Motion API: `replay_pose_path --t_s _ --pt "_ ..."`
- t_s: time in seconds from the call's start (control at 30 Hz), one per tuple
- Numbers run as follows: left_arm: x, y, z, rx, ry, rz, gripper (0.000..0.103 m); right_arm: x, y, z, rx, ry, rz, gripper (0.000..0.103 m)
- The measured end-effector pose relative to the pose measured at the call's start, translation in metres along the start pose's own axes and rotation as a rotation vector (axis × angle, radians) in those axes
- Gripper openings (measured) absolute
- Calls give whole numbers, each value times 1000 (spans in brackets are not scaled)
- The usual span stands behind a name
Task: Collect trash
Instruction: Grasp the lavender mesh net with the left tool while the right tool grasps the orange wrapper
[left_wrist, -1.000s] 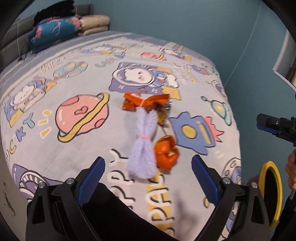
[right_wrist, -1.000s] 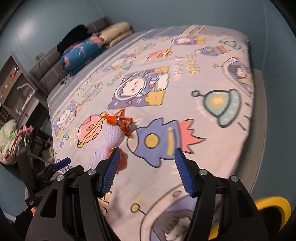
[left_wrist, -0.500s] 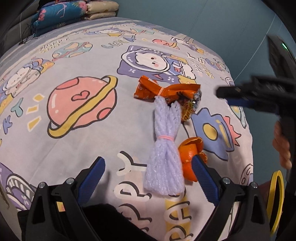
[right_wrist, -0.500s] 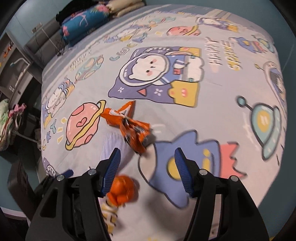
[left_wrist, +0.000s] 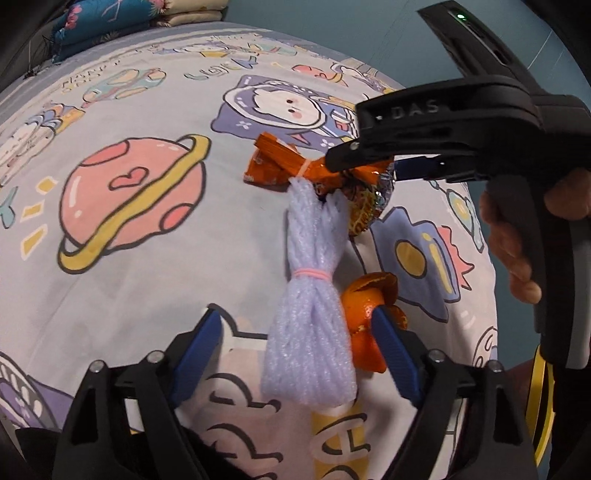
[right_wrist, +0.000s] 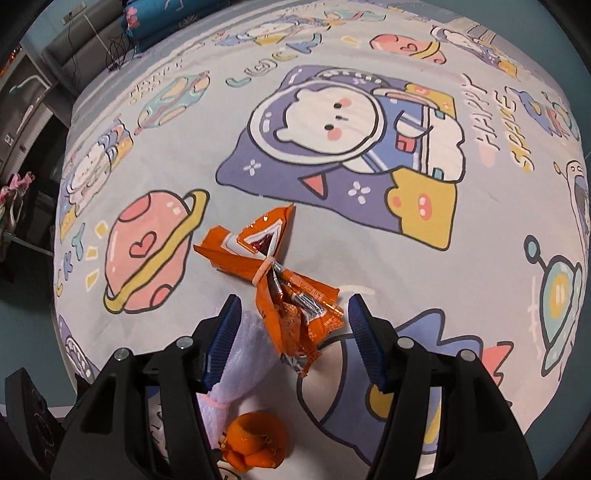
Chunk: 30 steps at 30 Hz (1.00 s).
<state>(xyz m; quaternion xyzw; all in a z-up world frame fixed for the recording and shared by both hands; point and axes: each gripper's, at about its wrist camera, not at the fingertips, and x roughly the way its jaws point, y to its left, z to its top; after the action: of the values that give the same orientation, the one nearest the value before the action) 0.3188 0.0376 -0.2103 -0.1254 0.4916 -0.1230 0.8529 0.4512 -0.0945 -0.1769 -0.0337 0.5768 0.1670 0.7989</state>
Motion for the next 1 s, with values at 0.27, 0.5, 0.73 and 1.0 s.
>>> replay_pose_path --t_s 0.27,0.5,0.73,1.0 --pt "9 2 1 -17 31 -30 48 20 -5 -2 31 42 8 48" --pt "6 -19 -5 55 38 -47 48 24 -7 -1 71 46 20 39" --pt "17 -41 -6 95 66 -38 50 25 -5 -3 68 47 25 32" --pt "18 -59 -13 138 37 -9 31 17 -4 -4 55 31 35 5"
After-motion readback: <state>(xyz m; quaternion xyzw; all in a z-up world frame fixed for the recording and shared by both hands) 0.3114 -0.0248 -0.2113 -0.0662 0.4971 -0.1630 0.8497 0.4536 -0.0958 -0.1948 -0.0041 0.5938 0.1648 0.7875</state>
